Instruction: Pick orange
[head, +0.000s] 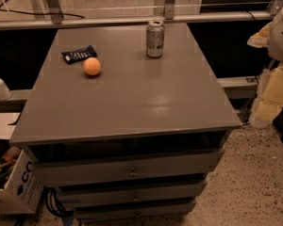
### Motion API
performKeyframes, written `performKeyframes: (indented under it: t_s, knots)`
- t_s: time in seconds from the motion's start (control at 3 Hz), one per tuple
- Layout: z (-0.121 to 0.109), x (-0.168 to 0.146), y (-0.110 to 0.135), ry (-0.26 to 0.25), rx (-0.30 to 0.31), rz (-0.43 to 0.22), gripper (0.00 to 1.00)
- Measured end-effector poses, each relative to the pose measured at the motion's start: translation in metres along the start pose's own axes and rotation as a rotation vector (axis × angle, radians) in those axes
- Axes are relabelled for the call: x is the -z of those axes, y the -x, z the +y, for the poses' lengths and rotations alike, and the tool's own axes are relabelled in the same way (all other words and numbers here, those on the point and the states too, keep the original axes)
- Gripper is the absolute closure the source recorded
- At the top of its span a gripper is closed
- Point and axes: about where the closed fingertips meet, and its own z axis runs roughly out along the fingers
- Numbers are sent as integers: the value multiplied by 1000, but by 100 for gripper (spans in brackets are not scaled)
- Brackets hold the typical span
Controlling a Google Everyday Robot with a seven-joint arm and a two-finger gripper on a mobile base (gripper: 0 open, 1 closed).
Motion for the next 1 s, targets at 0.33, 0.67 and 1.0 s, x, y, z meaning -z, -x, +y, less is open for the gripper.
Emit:
performKeyframes:
  t_s: [0.33, 0.67, 1.0]
  knots:
    - [0, 0, 0, -1, 0, 0, 0]
    - [2, -7, 11, 2, 2, -56, 0]
    - [-2, -28, 34, 28, -18, -156, 0]
